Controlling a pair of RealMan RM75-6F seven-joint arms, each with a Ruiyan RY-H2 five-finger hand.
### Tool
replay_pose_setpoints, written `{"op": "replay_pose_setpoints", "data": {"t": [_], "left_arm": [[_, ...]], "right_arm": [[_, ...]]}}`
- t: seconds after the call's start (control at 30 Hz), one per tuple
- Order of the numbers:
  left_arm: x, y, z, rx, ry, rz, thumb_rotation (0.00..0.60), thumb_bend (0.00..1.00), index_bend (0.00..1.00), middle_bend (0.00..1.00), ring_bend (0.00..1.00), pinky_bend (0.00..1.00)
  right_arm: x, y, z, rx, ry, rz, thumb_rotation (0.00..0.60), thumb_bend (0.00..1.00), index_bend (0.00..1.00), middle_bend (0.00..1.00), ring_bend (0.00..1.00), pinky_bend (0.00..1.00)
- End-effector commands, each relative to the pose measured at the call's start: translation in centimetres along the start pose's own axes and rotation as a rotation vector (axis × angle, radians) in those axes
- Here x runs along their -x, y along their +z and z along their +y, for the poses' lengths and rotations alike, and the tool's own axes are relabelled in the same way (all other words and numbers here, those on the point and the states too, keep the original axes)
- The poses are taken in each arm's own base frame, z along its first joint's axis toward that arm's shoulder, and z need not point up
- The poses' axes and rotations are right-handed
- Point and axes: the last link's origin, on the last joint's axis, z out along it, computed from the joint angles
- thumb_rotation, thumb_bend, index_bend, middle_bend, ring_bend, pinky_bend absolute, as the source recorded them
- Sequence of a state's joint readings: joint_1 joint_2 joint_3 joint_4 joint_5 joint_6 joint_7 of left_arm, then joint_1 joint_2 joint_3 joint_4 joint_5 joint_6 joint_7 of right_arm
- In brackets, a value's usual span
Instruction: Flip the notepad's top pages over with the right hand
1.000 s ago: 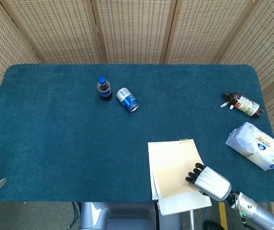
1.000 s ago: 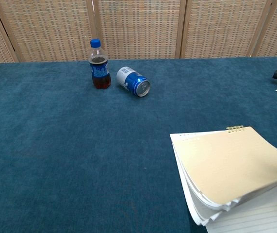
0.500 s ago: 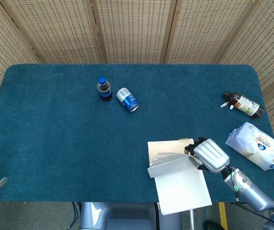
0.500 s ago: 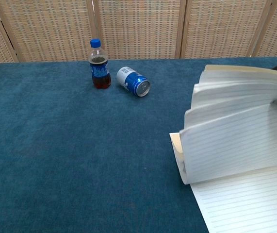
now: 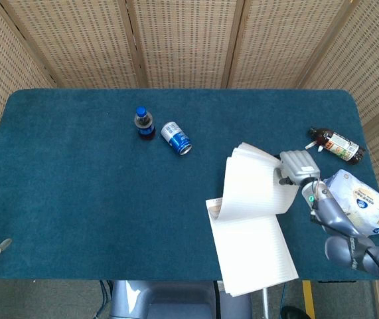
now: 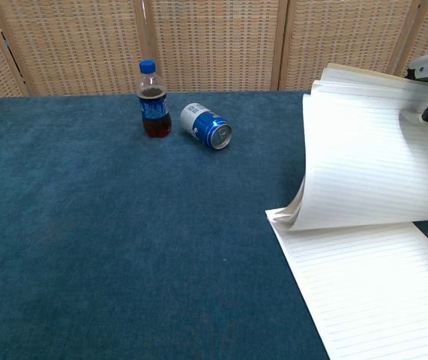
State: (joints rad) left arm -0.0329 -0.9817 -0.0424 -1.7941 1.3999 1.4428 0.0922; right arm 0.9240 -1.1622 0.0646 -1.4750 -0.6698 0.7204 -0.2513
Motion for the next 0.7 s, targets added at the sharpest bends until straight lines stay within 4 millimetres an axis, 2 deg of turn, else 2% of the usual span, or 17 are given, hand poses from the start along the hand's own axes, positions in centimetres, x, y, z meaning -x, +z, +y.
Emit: {"op": "replay_pose_setpoints", "data": {"t": [0.03, 0.07, 0.1, 0.13, 0.17, 0.2, 0.23, 0.27, 0.3, 0.47, 0.7], "left_arm": [[0.2, 0.8, 0.0, -0.017, 0.006, -0.012, 0.6, 0.0, 0.0, 0.0, 0.0, 0.0], [0.2, 1.0, 0.0, -0.023, 0.007, -0.016, 0.6, 0.0, 0.0, 0.0, 0.0, 0.0], [0.3, 1.1, 0.0, -0.027, 0.008, -0.018, 0.6, 0.0, 0.0, 0.0, 0.0, 0.0], [0.3, 1.2, 0.0, -0.031, 0.01, -0.02, 0.6, 0.0, 0.0, 0.0, 0.0, 0.0], [0.3, 1.3, 0.0, -0.034, 0.012, -0.022, 0.6, 0.0, 0.0, 0.0, 0.0, 0.0], [0.4, 1.3, 0.0, -0.036, 0.015, -0.024, 0.6, 0.0, 0.0, 0.0, 0.0, 0.0], [0.5, 1.4, 0.0, -0.037, 0.017, -0.026, 0.6, 0.0, 0.0, 0.0, 0.0, 0.0], [0.5, 1.5, 0.1, -0.037, 0.019, -0.028, 0.6, 0.0, 0.0, 0.0, 0.0, 0.0], [0.6, 1.5, 0.2, -0.035, 0.023, -0.033, 0.6, 0.0, 0.0, 0.0, 0.0, 0.0], [0.7, 1.5, 0.2, -0.039, 0.025, -0.035, 0.6, 0.0, 0.0, 0.0, 0.0, 0.0], [0.6, 1.2, 0.2, -0.031, 0.023, -0.031, 0.6, 0.0, 0.0, 0.0, 0.0, 0.0]], "right_arm": [[-0.9, 4.6, -1.4, 0.06, -0.043, 0.04, 0.6, 0.7, 0.67, 0.68, 0.53, 0.38], [-0.6, 5.0, -1.3, 0.072, -0.05, 0.036, 0.6, 0.68, 0.67, 0.67, 0.51, 0.38], [-0.4, 5.3, -1.2, 0.076, -0.055, 0.016, 0.6, 0.6, 0.64, 0.62, 0.45, 0.37], [0.1, 5.4, -1.1, 0.075, -0.062, -0.018, 0.6, 0.41, 0.54, 0.48, 0.33, 0.32], [0.6, 5.5, -1.0, 0.075, -0.07, -0.063, 0.6, 0.28, 0.42, 0.35, 0.23, 0.27], [1.0, 5.6, -0.9, 0.074, -0.074, -0.106, 0.6, 0.1, 0.23, 0.16, 0.1, 0.16], [1.2, 5.8, -1.0, 0.074, -0.072, -0.133, 0.6, 0.03, 0.11, 0.07, 0.04, 0.09], [1.2, 6.0, -1.1, 0.073, -0.068, -0.134, 0.6, 0.0, 0.02, 0.0, 0.0, 0.03], [1.0, 6.4, -1.4, 0.072, -0.069, -0.094, 0.6, 0.0, 0.0, 0.0, 0.0, 0.0], [0.2, 7.0, -2.1, 0.05, -0.052, 0.166, 0.6, 0.0, 0.0, 0.0, 0.0, 0.0], [-1.1, 7.5, -1.6, 0.094, -0.057, 0.333, 0.6, 0.0, 0.0, 0.0, 0.0, 0.0]]}}
